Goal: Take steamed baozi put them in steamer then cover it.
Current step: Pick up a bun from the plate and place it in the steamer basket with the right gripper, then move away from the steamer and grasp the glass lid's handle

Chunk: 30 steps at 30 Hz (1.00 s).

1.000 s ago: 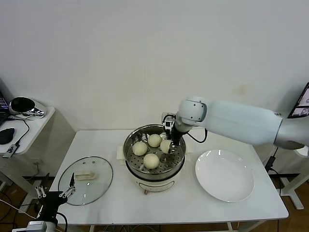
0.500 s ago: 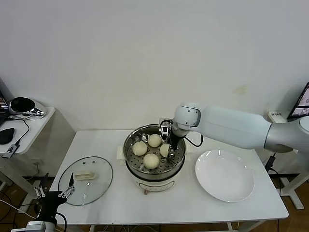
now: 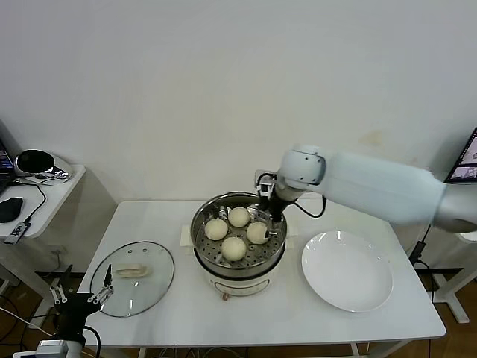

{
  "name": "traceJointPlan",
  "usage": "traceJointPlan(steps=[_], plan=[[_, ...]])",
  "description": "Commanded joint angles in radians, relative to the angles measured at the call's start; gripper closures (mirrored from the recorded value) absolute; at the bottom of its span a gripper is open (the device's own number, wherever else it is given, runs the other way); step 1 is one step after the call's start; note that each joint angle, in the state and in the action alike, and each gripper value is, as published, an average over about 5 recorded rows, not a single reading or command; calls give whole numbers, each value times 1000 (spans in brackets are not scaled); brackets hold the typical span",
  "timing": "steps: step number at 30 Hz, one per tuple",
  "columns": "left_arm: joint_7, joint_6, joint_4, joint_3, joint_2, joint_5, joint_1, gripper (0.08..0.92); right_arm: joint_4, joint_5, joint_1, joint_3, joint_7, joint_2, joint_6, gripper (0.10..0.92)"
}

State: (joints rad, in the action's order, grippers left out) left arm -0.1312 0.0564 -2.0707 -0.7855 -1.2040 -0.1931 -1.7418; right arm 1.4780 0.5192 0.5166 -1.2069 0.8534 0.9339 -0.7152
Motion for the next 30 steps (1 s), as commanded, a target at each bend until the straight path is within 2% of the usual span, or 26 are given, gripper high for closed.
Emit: traceJointPlan(steps=[1, 6, 8, 12, 17, 22, 26, 30], plan=[[-1, 6, -1, 4, 2, -2, 4, 177, 273, 65, -83, 191, -191, -354, 69, 203], [-10, 27, 5, 8, -5, -12, 16, 177, 388, 127, -503, 537, -574, -527, 302, 203], [-12, 35, 7, 10, -7, -12, 17, 177, 403, 108, -739, 722, -667, -551, 408, 203], [-16, 42, 1, 18, -17, -3, 15, 177, 400, 15, -1208, 1154, -754, -511, 573, 203], [-28, 45, -2, 32, -36, 28, 19, 177, 370, -171, -1624, 1577, -758, -287, 775, 203], [-75, 57, 29, 68, -61, 142, 29, 177, 354, -312, -1832, 1824, -688, 0, 931, 203], [-136, 61, 79, 89, -76, 338, 49, 177, 373, -305, -1941, 1947, -646, 157, 1008, 203], [-160, 74, 147, 79, -67, 606, 77, 177, 395, -283, -2027, 2023, -613, 269, 1025, 203]])
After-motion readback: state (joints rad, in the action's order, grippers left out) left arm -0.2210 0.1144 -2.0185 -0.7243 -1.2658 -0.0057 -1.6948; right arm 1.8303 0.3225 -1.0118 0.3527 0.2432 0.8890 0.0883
